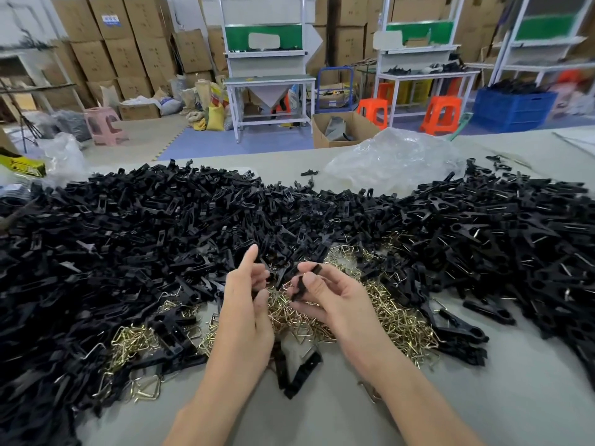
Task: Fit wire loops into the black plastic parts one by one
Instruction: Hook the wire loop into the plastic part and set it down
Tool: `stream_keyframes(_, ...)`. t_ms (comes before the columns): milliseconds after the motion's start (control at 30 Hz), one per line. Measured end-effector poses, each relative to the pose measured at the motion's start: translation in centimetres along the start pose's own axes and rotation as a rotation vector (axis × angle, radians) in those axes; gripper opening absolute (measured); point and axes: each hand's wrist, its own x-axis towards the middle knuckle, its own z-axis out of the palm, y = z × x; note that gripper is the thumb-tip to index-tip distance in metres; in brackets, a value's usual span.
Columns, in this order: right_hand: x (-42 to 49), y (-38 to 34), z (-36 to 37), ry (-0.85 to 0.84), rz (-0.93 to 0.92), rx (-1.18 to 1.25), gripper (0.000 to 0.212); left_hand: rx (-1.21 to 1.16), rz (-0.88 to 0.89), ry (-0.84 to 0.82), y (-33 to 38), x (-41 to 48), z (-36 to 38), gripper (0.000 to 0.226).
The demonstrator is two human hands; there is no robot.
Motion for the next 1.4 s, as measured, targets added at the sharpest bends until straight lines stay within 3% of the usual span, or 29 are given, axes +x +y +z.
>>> stream_keyframes(233,0.0,0.4,-0.3,-0.031,0.010,-0.108,0.031,-0.184,-0.149,0.073,0.5,-0.2,-0.1,0.062)
stream_keyframes(467,0.1,0.4,-0.2,-0.047,0.016,-0.207,0.039,-0.412,-0.303,0.068,1.5,0.2,-0.5,0.006)
stream_keyframes(633,0.0,0.3,-0.1,-0.054,0.010,-0.211,0.035,-0.485,-0.303,0.055,1.7,0.5,-1.0,0.016)
stream_keyframes(833,-0.1,0.2,-0.2,-0.082,-0.006,-0.230,0.033,-0.995,-0.545,0.076,1.0,1.0,-0.6,0.016)
stream_keyframes(900,-0.2,0.1,-0.1,-0.098,-0.022,-0.235,0.032,-1.068,-0.597,0.034,0.8,0.9,-0.4,0.023)
stream_keyframes(1067,-0.3,-0.1,0.1,-0.077,-0.061,-0.286,0.032,-0.757,-0.532,-0.040,0.3,0.2,0.4,0.029)
stream_keyframes(1400,-0.5,-0.1,0.1,-0.095,-0.053,-0.298,0.030,-0.945,-0.549,-0.074,0.8,0.2,0.5,0.024)
